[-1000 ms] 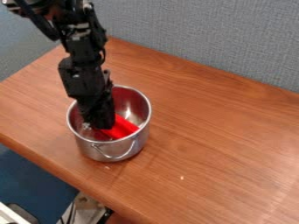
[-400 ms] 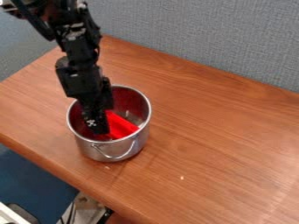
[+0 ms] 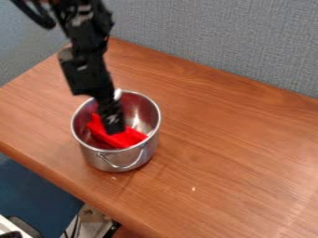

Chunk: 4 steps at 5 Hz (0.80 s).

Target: Put the red object in the metal pot

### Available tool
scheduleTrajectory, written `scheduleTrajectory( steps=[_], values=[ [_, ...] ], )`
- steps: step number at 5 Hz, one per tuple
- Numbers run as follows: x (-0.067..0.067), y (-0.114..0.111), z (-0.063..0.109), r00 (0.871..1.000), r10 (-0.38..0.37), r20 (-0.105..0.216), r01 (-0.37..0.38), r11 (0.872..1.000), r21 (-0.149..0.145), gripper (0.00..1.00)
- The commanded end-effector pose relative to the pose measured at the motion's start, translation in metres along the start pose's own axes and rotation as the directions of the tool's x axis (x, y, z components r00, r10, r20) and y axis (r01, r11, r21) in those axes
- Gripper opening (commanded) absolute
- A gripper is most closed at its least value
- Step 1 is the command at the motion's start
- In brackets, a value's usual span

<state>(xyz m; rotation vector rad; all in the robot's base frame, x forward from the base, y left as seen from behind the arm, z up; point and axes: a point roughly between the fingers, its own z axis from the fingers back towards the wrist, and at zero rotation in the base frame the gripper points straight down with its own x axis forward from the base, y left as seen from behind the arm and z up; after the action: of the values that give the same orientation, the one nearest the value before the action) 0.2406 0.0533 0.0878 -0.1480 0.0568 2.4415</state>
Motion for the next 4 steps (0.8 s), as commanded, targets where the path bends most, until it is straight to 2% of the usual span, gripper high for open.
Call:
scheduleTrajectory(
  steps=[1,3,4],
  values=[
    [-0.016,0.004,0.007,0.997,-0.072,-0.030,0.070,0.996,-0.049,1.00],
    [-0.023,0.016,-0.004,0.987,-0.154,-0.051,0.149,0.984,-0.095,1.00],
    [-0.017,0.015,-0.009,0.976,-0.211,-0.053,0.206,0.974,-0.089,1.00]
  ],
)
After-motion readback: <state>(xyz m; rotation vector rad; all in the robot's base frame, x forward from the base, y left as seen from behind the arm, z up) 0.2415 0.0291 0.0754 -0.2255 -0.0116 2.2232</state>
